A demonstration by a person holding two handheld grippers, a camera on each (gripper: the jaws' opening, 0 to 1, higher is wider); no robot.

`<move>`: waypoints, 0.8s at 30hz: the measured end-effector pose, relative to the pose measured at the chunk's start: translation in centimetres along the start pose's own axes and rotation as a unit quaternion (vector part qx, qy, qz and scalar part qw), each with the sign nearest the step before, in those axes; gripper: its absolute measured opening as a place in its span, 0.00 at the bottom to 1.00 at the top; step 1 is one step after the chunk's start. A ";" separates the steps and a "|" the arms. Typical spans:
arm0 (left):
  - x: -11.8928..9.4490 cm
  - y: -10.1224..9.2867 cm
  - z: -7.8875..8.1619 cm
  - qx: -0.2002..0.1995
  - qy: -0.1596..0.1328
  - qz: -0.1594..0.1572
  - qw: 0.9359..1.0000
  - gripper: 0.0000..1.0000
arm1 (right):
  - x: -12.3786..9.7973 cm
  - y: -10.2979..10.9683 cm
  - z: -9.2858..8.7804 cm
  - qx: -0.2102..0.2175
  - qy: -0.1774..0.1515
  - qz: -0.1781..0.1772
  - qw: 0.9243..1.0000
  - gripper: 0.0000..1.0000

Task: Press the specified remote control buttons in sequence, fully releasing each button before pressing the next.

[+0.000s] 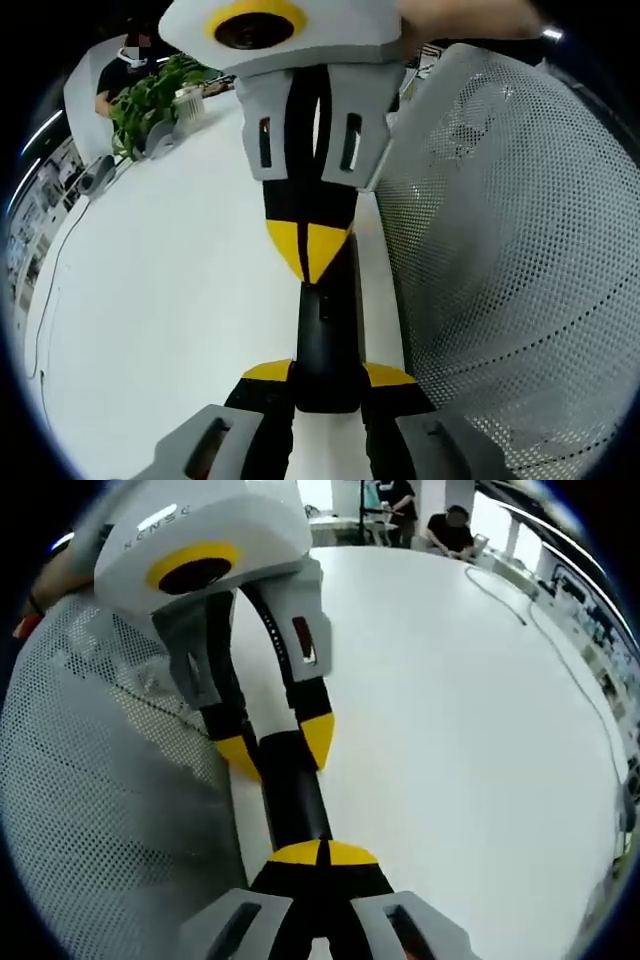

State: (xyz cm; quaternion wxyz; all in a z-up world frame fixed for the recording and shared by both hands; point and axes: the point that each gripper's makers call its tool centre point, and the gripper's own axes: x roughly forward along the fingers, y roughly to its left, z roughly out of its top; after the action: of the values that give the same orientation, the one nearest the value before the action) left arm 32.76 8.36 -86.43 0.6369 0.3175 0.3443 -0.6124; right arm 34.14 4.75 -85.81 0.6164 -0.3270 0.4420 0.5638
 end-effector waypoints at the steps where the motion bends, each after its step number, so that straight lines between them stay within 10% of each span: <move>1: 0.0 0.0 0.0 0.000 0.000 0.000 1.000 0.26 | 0.0 0.0 0.0 0.000 0.004 0.003 1.000 0.00; 16: 0.0 0.0 0.0 -0.007 -0.003 -0.001 1.000 0.26 | 0.4 -0.3 0.0 0.041 0.047 0.025 0.998 0.00; 24: -0.1 0.0 0.0 -0.010 -0.007 -0.002 1.000 0.26 | 0.1 -0.3 0.0 0.061 -0.018 -0.008 0.998 0.00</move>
State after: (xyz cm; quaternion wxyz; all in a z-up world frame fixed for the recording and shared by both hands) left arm 32.75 8.39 -86.38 0.6414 0.3057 0.3465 -0.6125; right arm 34.39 4.77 -85.89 0.6480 -0.2818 0.4616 0.5363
